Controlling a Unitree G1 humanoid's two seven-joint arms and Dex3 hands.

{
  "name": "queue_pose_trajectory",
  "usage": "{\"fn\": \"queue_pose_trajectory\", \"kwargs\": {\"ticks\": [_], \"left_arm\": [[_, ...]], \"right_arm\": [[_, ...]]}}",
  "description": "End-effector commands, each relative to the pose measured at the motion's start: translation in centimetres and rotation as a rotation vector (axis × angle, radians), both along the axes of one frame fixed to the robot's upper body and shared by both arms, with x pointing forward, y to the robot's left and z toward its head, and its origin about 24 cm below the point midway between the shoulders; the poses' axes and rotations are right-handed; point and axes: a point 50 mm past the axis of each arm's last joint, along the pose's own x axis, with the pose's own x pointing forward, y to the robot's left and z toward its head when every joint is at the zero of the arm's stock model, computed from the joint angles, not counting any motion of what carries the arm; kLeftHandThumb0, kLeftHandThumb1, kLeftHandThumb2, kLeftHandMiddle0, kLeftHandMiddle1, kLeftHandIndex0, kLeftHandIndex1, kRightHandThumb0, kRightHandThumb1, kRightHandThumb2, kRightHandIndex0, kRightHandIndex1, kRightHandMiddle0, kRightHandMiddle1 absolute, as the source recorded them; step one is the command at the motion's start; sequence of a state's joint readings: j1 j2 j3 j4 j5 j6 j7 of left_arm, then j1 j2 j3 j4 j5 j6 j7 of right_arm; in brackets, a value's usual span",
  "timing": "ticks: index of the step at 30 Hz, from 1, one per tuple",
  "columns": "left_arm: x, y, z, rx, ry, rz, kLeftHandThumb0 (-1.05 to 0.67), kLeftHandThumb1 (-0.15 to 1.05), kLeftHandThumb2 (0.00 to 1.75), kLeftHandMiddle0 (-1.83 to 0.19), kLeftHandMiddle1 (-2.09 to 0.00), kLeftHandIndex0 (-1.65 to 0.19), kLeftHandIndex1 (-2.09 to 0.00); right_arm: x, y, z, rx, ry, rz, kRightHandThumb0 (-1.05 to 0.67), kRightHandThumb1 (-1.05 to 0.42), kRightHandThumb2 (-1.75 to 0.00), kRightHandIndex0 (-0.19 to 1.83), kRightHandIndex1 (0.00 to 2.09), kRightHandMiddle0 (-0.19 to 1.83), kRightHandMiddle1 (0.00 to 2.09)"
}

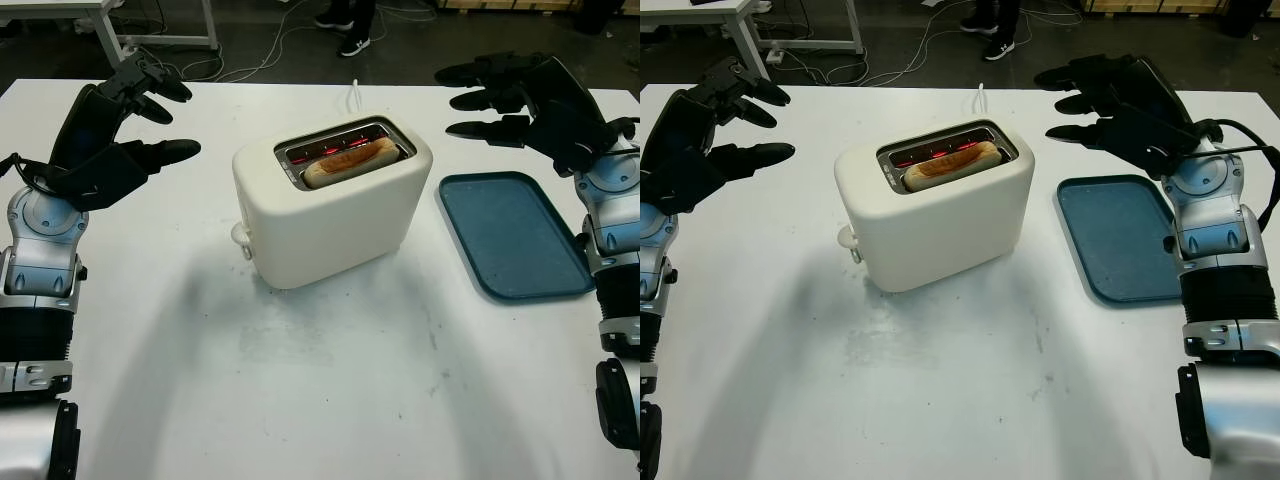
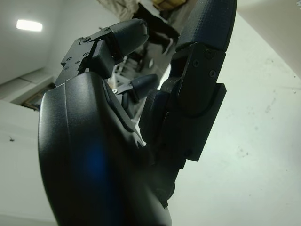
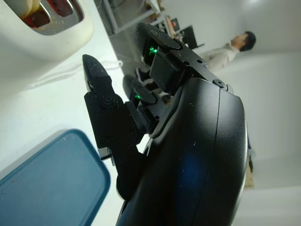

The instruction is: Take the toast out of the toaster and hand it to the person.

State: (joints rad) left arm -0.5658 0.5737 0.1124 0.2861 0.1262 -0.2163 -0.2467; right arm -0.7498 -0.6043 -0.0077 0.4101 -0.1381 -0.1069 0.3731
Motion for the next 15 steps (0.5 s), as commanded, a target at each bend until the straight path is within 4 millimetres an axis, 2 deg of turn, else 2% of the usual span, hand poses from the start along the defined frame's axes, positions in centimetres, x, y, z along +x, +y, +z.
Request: {"fn": "queue_pose_trajectory", "kwargs": {"ticks": [1,6,11,15], "left_arm": [[0.04,-0.10,0.15,-0.003,-0.009,-0.002,-0.94,0.91,0.00,-0.17,-1.41,-0.18,-1.27],[0.20,0.04,-0.21,0.000,0.020,0.007,-0.99,0.92,0.03,-0.17,-1.40,-0.19,-1.27],[0.02,-0.05,0.03,-0.024,0.000,0.002,-0.96,0.90,0.02,-0.17,-1.39,-0.20,-1.25],[0.02,-0.10,-0.10,-0.005,0.006,0.002,-0.95,0.92,0.02,-0.16,-1.41,-0.18,-1.27]], "right_arm": [[-0.17,0.12,0.15,0.000,-0.011,0.011,-0.15,-0.80,0.00,0.84,0.07,0.75,0.00],[-0.03,0.12,-0.10,-0.008,0.008,-0.004,-0.11,-0.80,0.00,0.84,0.07,0.77,0.01],[-0.21,0.13,0.01,0.002,-0.004,0.008,-0.14,-0.81,0.00,0.84,0.06,0.76,0.00],[-0.23,0.24,-0.05,-0.008,-0.001,0.002,-0.08,-0.80,0.00,0.84,0.06,0.76,0.01]]}}
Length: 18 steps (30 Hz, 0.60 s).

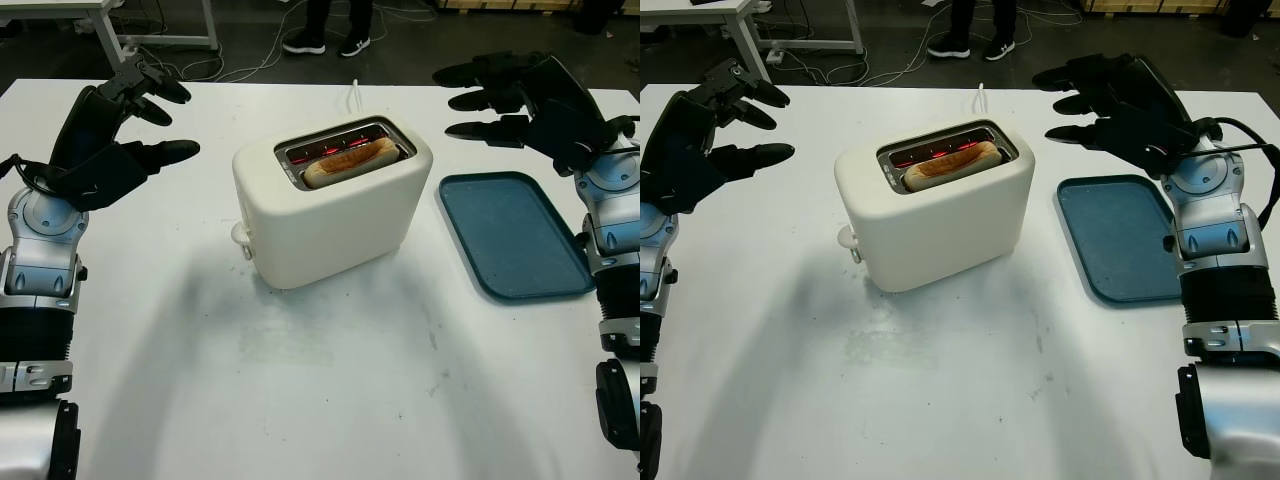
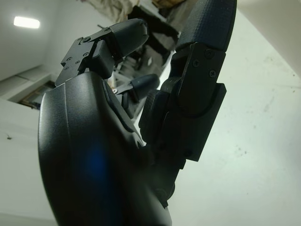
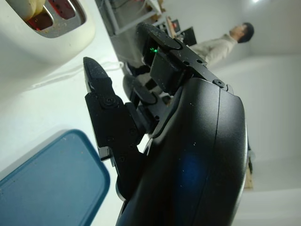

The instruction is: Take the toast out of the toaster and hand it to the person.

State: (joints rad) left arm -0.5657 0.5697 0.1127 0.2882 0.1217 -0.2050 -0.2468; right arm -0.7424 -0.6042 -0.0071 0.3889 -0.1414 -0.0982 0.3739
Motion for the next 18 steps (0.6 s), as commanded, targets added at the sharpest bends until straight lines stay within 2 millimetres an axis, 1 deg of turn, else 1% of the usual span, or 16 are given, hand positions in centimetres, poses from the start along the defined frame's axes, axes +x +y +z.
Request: {"fn": "queue_pose_trajectory", "kwargs": {"ticks": [1,5,10,15,18], "left_arm": [[-0.01,-0.09,-0.03,0.004,0.001,0.000,-0.95,0.92,0.02,-0.16,-1.41,-0.18,-1.27],[-0.02,-0.09,0.07,-0.003,-0.002,0.001,-0.94,0.91,0.02,-0.17,-1.40,-0.19,-1.26],[-0.09,-0.11,0.21,0.002,-0.015,-0.007,-0.94,0.91,0.02,-0.16,-1.41,-0.18,-1.27],[0.02,-0.04,-0.04,-0.020,0.009,-0.004,-0.95,0.90,0.01,-0.16,-1.41,-0.19,-1.27],[-0.09,-0.10,0.27,0.013,-0.017,-0.002,-0.94,0.91,0.01,-0.17,-1.41,-0.19,-1.27]], "right_arm": [[-0.01,0.11,-0.18,-0.007,0.006,-0.002,-0.09,-0.80,0.00,0.84,0.06,0.77,0.01],[0.02,0.19,-0.09,-0.005,0.015,0.002,-0.12,-0.81,0.00,0.82,0.05,0.75,0.00],[-0.17,0.19,0.00,-0.006,-0.003,0.000,-0.08,-0.80,0.00,0.85,0.06,0.76,0.01],[-0.01,0.16,-0.14,-0.017,0.021,-0.016,-0.12,-0.81,0.00,0.82,0.04,0.76,0.00],[-0.10,0.18,-0.06,0.003,0.008,-0.001,-0.11,-0.81,0.00,0.84,0.05,0.76,0.00]]}}
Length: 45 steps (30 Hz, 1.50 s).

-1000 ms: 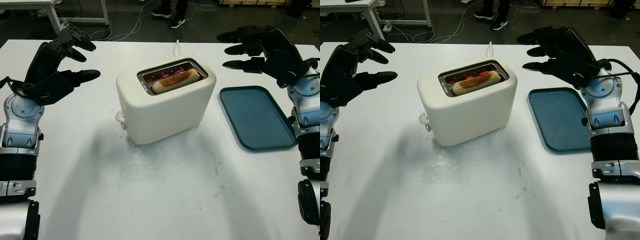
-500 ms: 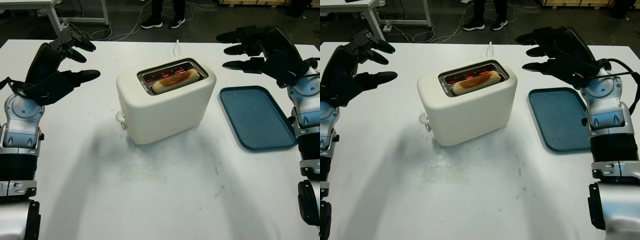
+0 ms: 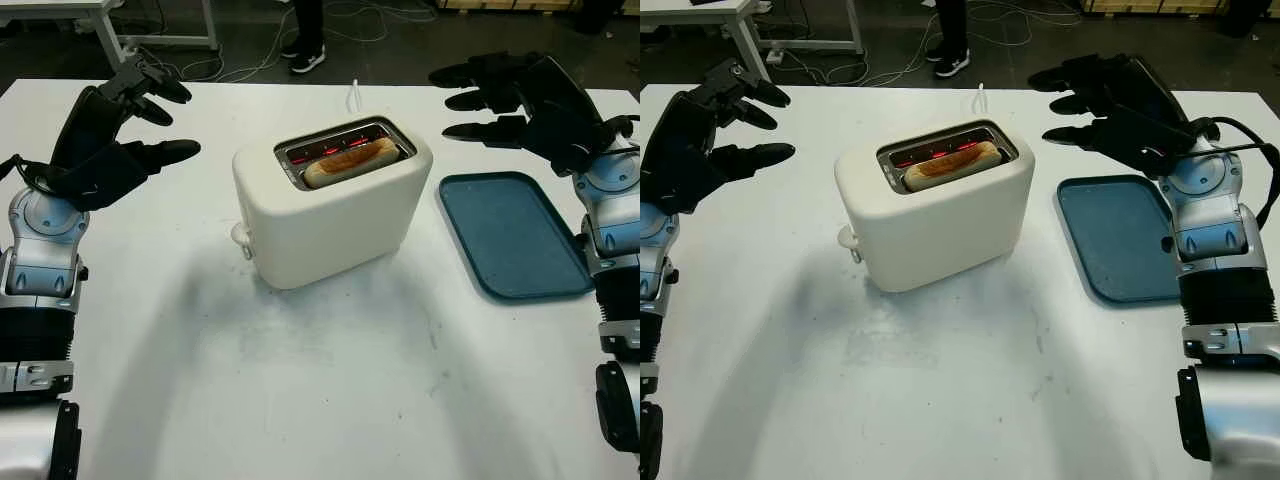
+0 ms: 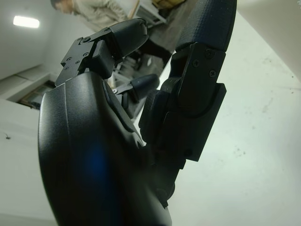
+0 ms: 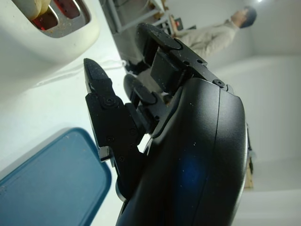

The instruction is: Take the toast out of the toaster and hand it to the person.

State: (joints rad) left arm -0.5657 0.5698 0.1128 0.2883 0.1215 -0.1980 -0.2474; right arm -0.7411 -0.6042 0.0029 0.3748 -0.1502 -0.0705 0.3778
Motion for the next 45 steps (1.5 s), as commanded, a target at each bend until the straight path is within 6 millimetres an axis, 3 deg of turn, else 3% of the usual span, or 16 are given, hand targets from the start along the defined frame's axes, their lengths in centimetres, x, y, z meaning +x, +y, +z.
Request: {"fn": "queue_pose_trajectory", "kwargs": {"ticks": [1,45], "left_arm": [[-0.14,-0.16,0.39,0.026,-0.031,-0.003,-0.94,0.92,0.02,-0.17,-1.41,-0.19,-1.27],[-0.28,-0.14,0.12,-0.008,-0.016,-0.011,-0.93,0.92,0.01,-0.15,-1.41,-0.18,-1.27]], "right_arm": [[-0.17,0.00,0.06,0.021,-0.016,0.008,-0.11,-0.81,0.00,0.84,0.05,0.76,0.01],[-0.44,0.48,0.26,0.037,-0.022,0.019,-0.04,-0.80,0.00,0.83,0.03,0.74,0.00]]}}
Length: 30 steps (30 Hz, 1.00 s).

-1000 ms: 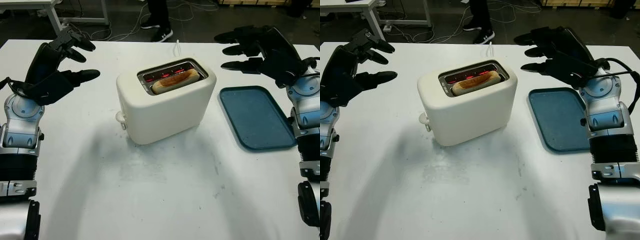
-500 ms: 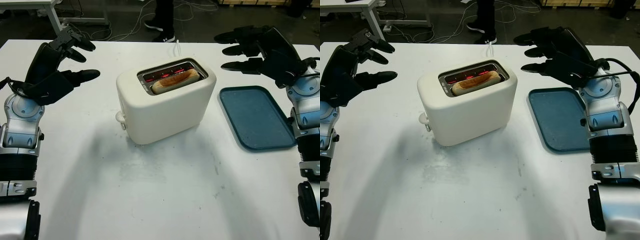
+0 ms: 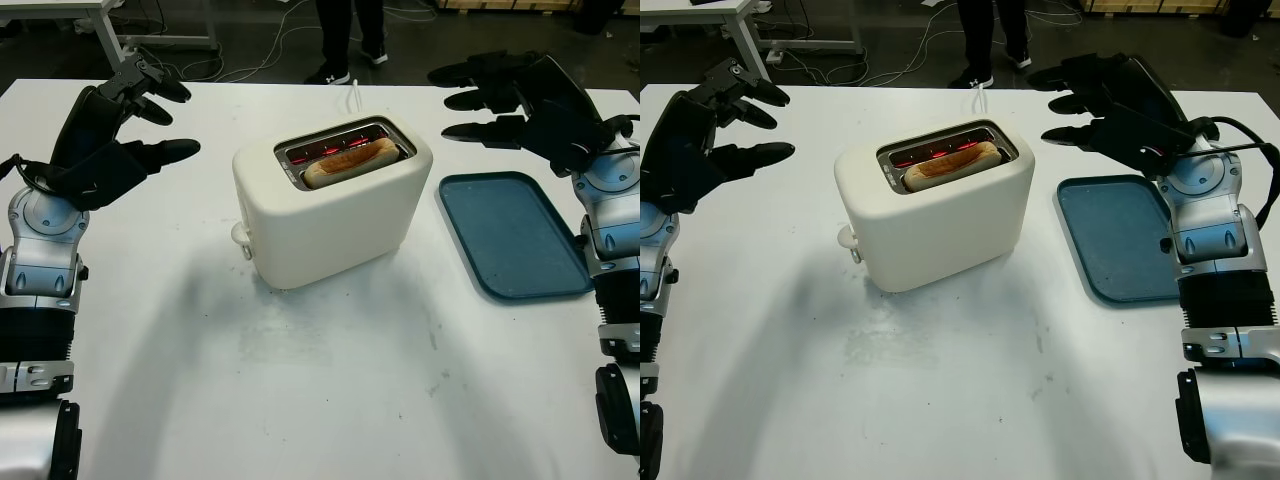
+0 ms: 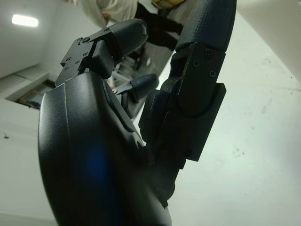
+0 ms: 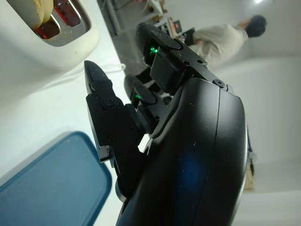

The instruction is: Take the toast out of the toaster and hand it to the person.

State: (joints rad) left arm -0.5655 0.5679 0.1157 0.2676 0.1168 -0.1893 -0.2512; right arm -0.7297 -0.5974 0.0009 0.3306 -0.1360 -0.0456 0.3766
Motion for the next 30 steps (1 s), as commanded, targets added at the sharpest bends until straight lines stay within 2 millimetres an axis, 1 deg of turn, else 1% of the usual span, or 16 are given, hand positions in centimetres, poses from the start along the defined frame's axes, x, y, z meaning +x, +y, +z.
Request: {"fn": "queue_pose_trajectory", "kwargs": {"ticks": [1,7,12,19,23,26,30], "left_arm": [[-0.15,0.01,-0.28,-0.007,-0.007,-0.006,-0.93,0.92,0.01,-0.14,-1.42,-0.17,-1.27],[-0.09,0.03,-0.37,-0.018,0.008,-0.004,-0.93,0.91,0.00,-0.14,-1.41,-0.18,-1.28],[-0.14,0.03,-0.26,-0.017,-0.003,-0.005,-0.92,0.91,0.00,-0.14,-1.41,-0.18,-1.27],[-0.13,0.12,-0.39,-0.037,0.006,-0.008,-0.94,0.91,0.00,-0.15,-1.42,-0.18,-1.28],[-0.19,0.06,-0.26,-0.025,-0.010,-0.010,-0.91,0.90,0.00,-0.14,-1.41,-0.18,-1.27],[-0.05,0.08,-0.44,-0.022,0.004,-0.007,-0.93,0.91,0.00,-0.15,-1.43,-0.18,-1.28],[-0.03,0.14,-0.28,-0.018,0.007,0.004,-0.93,0.91,0.00,-0.14,-1.42,-0.18,-1.28]], "right_arm": [[-0.18,0.07,0.00,0.019,-0.014,0.003,-0.03,-0.81,0.00,0.84,0.03,0.75,0.00],[-0.26,0.05,0.11,-0.020,-0.012,-0.015,-0.05,-0.81,0.00,0.84,0.03,0.76,0.01],[-0.28,0.12,0.16,0.011,-0.015,0.007,-0.06,-0.80,0.00,0.85,0.03,0.75,0.00],[-0.16,0.14,0.13,0.002,-0.013,-0.002,-0.09,-0.80,0.00,0.84,0.02,0.75,0.00],[-0.23,0.05,0.13,0.012,-0.023,0.007,-0.06,-0.79,0.00,0.85,0.03,0.75,0.00],[-0.14,0.06,0.01,0.000,-0.009,-0.004,-0.04,-0.80,0.00,0.86,0.04,0.76,0.01],[-0.03,0.11,0.04,-0.007,-0.002,-0.005,-0.09,-0.80,0.00,0.84,0.02,0.75,0.00]]}}
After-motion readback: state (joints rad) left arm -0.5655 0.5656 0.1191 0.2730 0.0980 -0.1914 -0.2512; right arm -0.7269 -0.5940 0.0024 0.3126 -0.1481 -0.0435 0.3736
